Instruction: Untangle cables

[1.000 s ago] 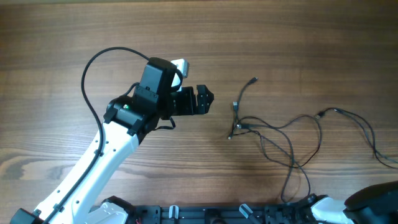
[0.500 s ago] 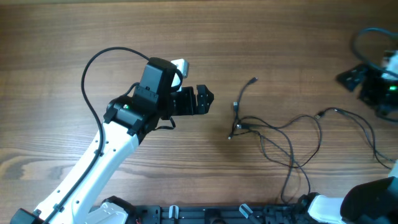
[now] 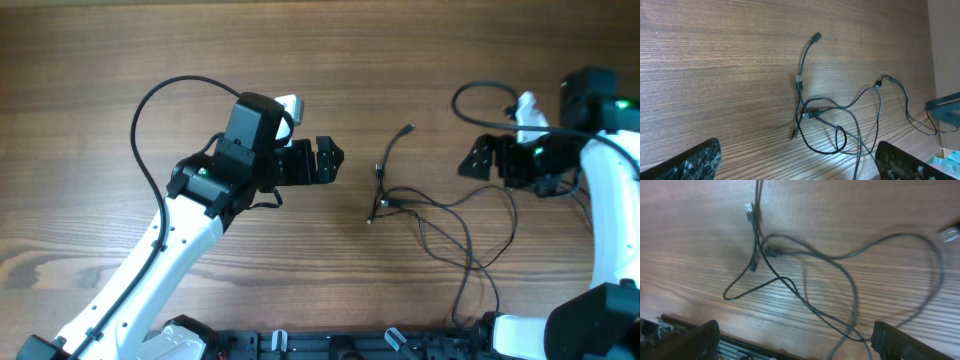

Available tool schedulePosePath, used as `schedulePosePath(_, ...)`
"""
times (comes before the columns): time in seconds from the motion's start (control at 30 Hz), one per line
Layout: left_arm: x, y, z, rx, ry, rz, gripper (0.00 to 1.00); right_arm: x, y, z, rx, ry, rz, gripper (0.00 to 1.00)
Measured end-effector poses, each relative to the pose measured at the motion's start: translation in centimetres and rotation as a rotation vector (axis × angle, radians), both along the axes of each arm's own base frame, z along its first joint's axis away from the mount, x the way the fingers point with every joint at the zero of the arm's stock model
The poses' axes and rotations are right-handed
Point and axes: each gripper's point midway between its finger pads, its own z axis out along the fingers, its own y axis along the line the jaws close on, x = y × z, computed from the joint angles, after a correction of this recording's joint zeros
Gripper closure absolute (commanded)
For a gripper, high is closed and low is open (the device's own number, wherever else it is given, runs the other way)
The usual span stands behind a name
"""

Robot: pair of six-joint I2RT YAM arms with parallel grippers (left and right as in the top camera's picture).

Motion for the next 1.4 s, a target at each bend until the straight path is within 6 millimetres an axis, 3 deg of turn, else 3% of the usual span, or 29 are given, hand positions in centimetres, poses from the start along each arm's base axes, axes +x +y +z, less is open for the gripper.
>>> schedulePosePath(0.17,0.0,0.0,0.0,0.000,0.000,0.000,0.00,-3.6,2.1,-4.7,0.036,0.156,-0.003,0.00)
schedulePosePath(0.27,0.0,0.0,0.0,0.001,0.002,0.000,0.00,-4.5,3.2,-6.4,0.044,0.187,-0.001,0.00)
schedulePosePath(0.47,0.0,0.0,0.0,0.000,0.000,0.000,0.00,-4.3,5.6,-8.3,0.036,0.189,-0.030,0.00)
schedulePosePath(0.7,0.0,0.0,0.0,0.000,0.000,0.000,0.00,-3.5,8.0,-10.6,-0.028,0.071,0.125,0.00)
schedulePosePath(0.93,0.0,0.0,0.0,0.000,0.000,0.000,0.00,-2.4,7.8,-11.0,-0.093,-0.062,0.338,0.00)
schedulePosePath(1.4,0.0,0.0,0.0,0.000,0.000,0.000,0.00,-3.0,7.4,-11.1,-0.114,-0.117,0.573,0.03)
